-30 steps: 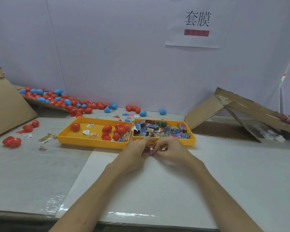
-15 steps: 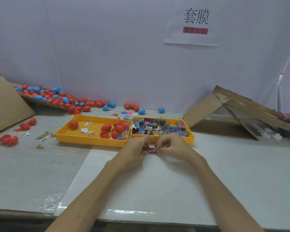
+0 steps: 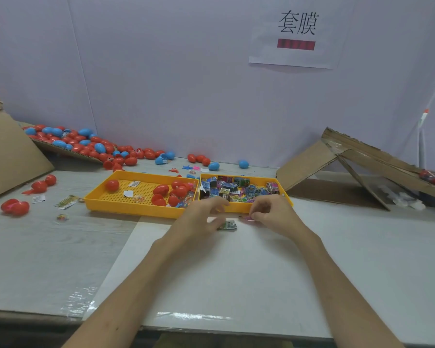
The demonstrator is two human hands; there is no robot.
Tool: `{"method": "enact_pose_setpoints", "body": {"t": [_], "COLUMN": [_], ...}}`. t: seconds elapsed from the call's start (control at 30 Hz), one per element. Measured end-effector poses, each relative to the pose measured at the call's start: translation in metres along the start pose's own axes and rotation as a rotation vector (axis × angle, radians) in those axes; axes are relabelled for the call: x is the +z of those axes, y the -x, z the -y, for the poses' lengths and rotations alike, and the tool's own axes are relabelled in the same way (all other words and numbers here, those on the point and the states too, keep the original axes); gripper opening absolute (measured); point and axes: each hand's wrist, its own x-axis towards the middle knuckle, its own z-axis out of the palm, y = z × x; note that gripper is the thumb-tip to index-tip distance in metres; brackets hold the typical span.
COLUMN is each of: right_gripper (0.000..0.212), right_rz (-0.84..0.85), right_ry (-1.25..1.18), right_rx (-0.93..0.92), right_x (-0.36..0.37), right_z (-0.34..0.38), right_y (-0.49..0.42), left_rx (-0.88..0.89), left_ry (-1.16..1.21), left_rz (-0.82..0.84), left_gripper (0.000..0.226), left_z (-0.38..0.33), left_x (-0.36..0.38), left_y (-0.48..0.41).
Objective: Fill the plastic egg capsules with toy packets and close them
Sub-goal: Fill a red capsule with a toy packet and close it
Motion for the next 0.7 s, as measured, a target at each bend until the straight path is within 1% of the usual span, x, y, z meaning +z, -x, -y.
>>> {"method": "enact_pose_setpoints", "body": {"t": [0.07,0.13,0.17,0.2,0.23,0.27,0.3,0.37,0.43,0.5,0.53,0.6,0.63,0.7], "right_gripper": [0.027,0.029,0.03,0.031,0.032,0.032,0.032,0.03,0.03,0.029,0.029,0.026,0.023,0.02], "right_rz": [-0.023,-0.044,-0.053,-0.058,-0.061,-0.065,-0.068,-0.065,-0.064,-0.081,-0.088,-0.096,-0.101,-0.109], "right_ry": [0.002,-0.018,-0.024,-0.027,-0.029,-0.03,-0.03,-0.033,-0.04,-0.05,-0.07,-0.145,-0.185,-0.27], "right_rx": [-0.015,-0.028,-0.036,-0.043,-0.048,-0.053,-0.056,-0.057,-0.06,-0.06,-0.059,-0.06,-0.058,-0.041], "right_x": [0.004,0.005,0.006,0.006,0.007,0.007,0.007,0.008,0.009,0.009,0.009,0.008,0.008,0.008], "right_z": [0.001,0.001,0.0,0.0,0.0,-0.001,0.0,0.0,0.001,0.001,0.001,0.001,0.0,0.001], "right_y": [-0.002,-0.003,-0.003,-0.003,-0.003,-0.002,-0.002,-0.002,-0.003,-0.003,-0.002,-0.003,-0.004,-0.005], "left_rx": [0.053,0.036,-0.009,-0.085,-0.192,-0.312,-0.423,-0.568,-0.613,-0.644,-0.66,-0.68,-0.682,-0.619], "left_ry": [0.004,-0.001,-0.029,-0.075,-0.129,-0.188,-0.25,-0.396,-0.515,-0.548,-0.548,-0.549,-0.538,-0.454], "left_rz": [-0.23,-0.479,-0.577,-0.639,-0.654,-0.623,-0.555,-0.377,-0.21,-0.072,-0.035,-0.039,-0.075,-0.23], "left_gripper": [0.022,0.016,0.016,0.016,0.019,0.023,0.029,0.041,0.045,0.041,0.038,0.033,0.032,0.032], "left_z": [-0.004,-0.005,-0.001,0.004,0.01,0.018,0.025,0.036,0.045,0.054,0.059,0.067,0.069,0.066], "left_x": [-0.01,-0.025,-0.034,-0.043,-0.053,-0.061,-0.07,-0.083,-0.091,-0.092,-0.09,-0.086,-0.085,-0.082], "left_y": [-0.002,-0.004,-0.005,-0.006,-0.008,-0.012,-0.017,-0.03,-0.045,-0.056,-0.058,-0.059,-0.057,-0.055]}}
